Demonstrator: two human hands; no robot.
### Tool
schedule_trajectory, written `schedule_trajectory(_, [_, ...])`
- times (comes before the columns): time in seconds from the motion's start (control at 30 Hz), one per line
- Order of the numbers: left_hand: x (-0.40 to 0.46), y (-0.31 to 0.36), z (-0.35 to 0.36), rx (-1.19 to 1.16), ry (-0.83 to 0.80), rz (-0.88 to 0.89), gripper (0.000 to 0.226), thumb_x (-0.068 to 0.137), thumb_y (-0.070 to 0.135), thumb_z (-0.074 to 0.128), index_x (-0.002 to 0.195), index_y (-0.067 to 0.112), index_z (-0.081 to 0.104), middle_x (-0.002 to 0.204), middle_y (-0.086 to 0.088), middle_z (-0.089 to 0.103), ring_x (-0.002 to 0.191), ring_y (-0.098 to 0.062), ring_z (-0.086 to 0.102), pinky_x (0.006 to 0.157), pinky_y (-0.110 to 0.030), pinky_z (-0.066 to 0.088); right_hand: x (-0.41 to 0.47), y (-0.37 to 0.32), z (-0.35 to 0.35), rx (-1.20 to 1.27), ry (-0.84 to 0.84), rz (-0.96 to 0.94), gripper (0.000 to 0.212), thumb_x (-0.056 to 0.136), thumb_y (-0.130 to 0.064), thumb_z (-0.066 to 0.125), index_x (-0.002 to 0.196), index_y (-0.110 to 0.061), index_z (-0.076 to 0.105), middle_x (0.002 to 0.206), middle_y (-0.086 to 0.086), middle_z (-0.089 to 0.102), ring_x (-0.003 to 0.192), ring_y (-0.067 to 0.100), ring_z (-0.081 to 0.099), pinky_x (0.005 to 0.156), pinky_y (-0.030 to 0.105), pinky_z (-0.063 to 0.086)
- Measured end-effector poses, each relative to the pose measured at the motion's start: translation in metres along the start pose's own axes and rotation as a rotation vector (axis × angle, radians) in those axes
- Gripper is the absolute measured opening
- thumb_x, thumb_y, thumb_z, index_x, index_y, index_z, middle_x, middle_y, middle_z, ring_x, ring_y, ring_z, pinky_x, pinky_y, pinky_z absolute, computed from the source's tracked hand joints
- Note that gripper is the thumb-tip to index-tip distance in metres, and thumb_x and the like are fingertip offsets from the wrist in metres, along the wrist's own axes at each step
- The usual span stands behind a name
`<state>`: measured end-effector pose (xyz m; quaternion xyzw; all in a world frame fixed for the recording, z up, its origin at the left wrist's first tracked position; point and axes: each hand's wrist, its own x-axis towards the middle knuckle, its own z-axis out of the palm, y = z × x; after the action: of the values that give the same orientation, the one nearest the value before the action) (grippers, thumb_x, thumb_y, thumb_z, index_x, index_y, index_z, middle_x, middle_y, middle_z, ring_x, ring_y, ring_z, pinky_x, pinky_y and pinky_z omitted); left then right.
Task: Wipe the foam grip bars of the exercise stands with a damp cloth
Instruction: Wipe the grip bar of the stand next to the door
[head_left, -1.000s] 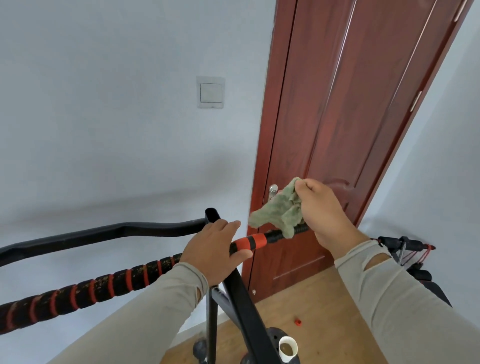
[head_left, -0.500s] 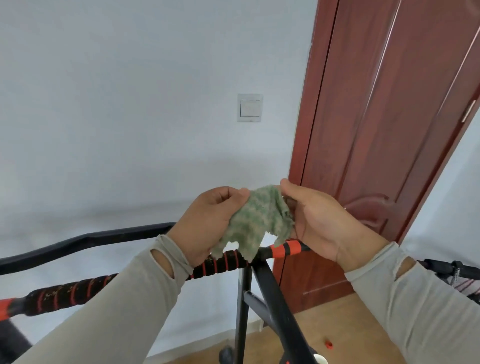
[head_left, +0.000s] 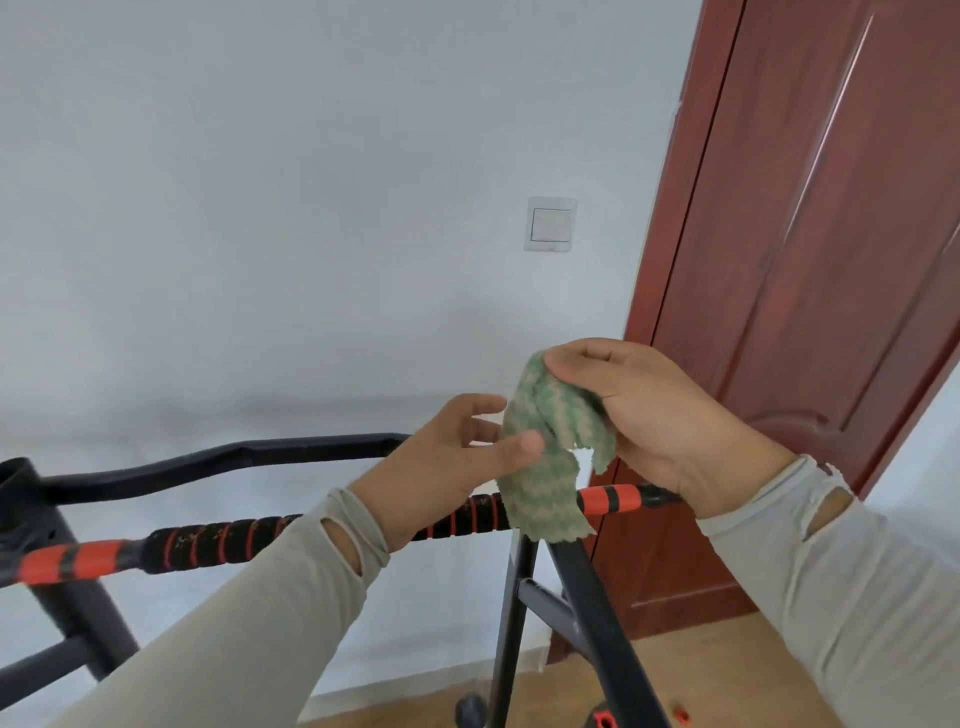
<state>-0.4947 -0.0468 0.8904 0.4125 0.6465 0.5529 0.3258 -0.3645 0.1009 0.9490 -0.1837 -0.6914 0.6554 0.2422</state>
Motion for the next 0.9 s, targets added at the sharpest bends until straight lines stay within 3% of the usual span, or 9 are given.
schedule_trajectory(0.07, [-0.003, -0.001, 0.002, 0.003, 0.012, 0.037, 0.066, 0.074, 0.047, 0.082, 0.131, 0.028, 0.054, 0.121, 0.005, 0.069, 0.109, -0.012, 0.069, 0.100, -0.040, 0.053, -0.001, -0.005, 0.003, 0.023, -0.018, 0.007, 0.019, 0.096, -0.020, 0.068, 0.101, -0.002, 0.075, 0.087, 0.009, 0.075, 0.076, 0.019, 0.071, 0.067, 0.031, 0.060])
schedule_trajectory(0.2, [-0.010, -0.008, -0.002, -0.119, 0.008, 0.097, 0.036, 0.091, 0.031, 0.065, 0.126, 0.022, 0.063, 0.121, -0.001, 0.071, 0.109, -0.020, 0.069, 0.099, -0.041, 0.053, -0.001, -0.012, 0.001, 0.118, 0.006, 0.066, 0.019, 0.093, -0.017, 0.071, 0.104, -0.001, 0.074, 0.092, 0.012, 0.075, 0.079, 0.022, 0.073, 0.065, 0.032, 0.062])
schedule_trajectory(0.33, [-0.009, -0.019, 0.000, -0.314, 0.002, 0.047, 0.037, 0.090, 0.025, 0.053, 0.122, 0.014, 0.069, 0.121, -0.014, 0.070, 0.111, -0.032, 0.067, 0.097, -0.044, 0.052, -0.002, -0.015, 0.000, 0.204, -0.007, 0.113, 0.013, 0.093, -0.016, 0.070, 0.101, -0.006, 0.074, 0.092, 0.010, 0.075, 0.084, 0.022, 0.073, 0.077, 0.038, 0.062])
schedule_trajectory(0.5, [-0.006, -0.023, 0.006, -0.387, 0.014, 0.011, 0.026, 0.101, 0.012, 0.052, 0.118, 0.003, 0.068, 0.114, -0.017, 0.072, 0.100, -0.030, 0.069, 0.091, -0.041, 0.055, -0.005, -0.016, -0.003, 0.204, -0.029, 0.130, 0.011, 0.096, -0.018, 0.067, 0.099, -0.010, 0.072, 0.086, 0.005, 0.075, 0.075, 0.018, 0.072, 0.061, 0.029, 0.060])
schedule_trajectory(0.6, [-0.007, -0.025, 0.002, -0.429, -0.052, 0.004, 0.038, 0.091, 0.018, 0.051, 0.120, -0.003, 0.065, 0.114, -0.021, 0.070, 0.099, -0.030, 0.068, 0.085, -0.040, 0.055, -0.006, -0.017, -0.008, 0.279, -0.008, 0.138, 0.015, 0.098, -0.016, 0.063, 0.103, -0.005, 0.072, 0.089, 0.010, 0.075, 0.076, 0.020, 0.074, 0.059, 0.030, 0.060])
schedule_trajectory(0.7, [-0.011, -0.025, -0.002, -0.474, -0.169, 0.041, 0.052, 0.080, 0.017, 0.055, 0.127, -0.005, 0.057, 0.122, -0.020, 0.066, 0.111, -0.034, 0.063, 0.102, -0.046, 0.050, -0.009, -0.018, -0.011, 0.400, -0.006, 0.168, 0.018, 0.100, -0.015, 0.060, 0.104, 0.000, 0.069, 0.085, 0.012, 0.072, 0.065, 0.019, 0.073, 0.049, 0.026, 0.057])
schedule_trajectory(0.77, [-0.014, -0.025, 0.001, -0.393, -0.186, 0.104, 0.052, 0.078, 0.014, 0.065, 0.127, 0.002, 0.056, 0.123, -0.015, 0.066, 0.113, -0.034, 0.062, 0.106, -0.046, 0.047, -0.011, -0.018, -0.011, 0.448, -0.002, 0.186, 0.017, 0.102, -0.013, 0.057, 0.101, 0.001, 0.066, 0.079, 0.011, 0.069, 0.052, 0.015, 0.068, 0.038, 0.021, 0.050])
schedule_trajectory(0.83, [-0.014, -0.024, 0.008, -0.244, -0.091, 0.166, 0.044, 0.078, 0.012, 0.075, 0.117, 0.012, 0.056, 0.110, -0.008, 0.068, 0.099, -0.029, 0.063, 0.098, -0.046, 0.048, -0.012, -0.020, -0.010, 0.483, 0.003, 0.203, 0.017, 0.102, -0.012, 0.055, 0.102, 0.002, 0.065, 0.078, 0.012, 0.067, 0.047, 0.015, 0.067, 0.033, 0.020, 0.047])
schedule_trajectory(0.9, [-0.013, -0.021, 0.014, -0.155, 0.044, 0.210, 0.037, 0.077, 0.017, 0.081, 0.101, 0.016, 0.054, 0.094, -0.005, 0.064, 0.082, -0.025, 0.057, 0.080, -0.047, 0.049, -0.013, -0.020, -0.009, 0.503, 0.003, 0.217, 0.017, 0.103, -0.011, 0.055, 0.100, 0.002, 0.065, 0.078, 0.012, 0.068, 0.049, 0.016, 0.068, 0.033, 0.021, 0.047])
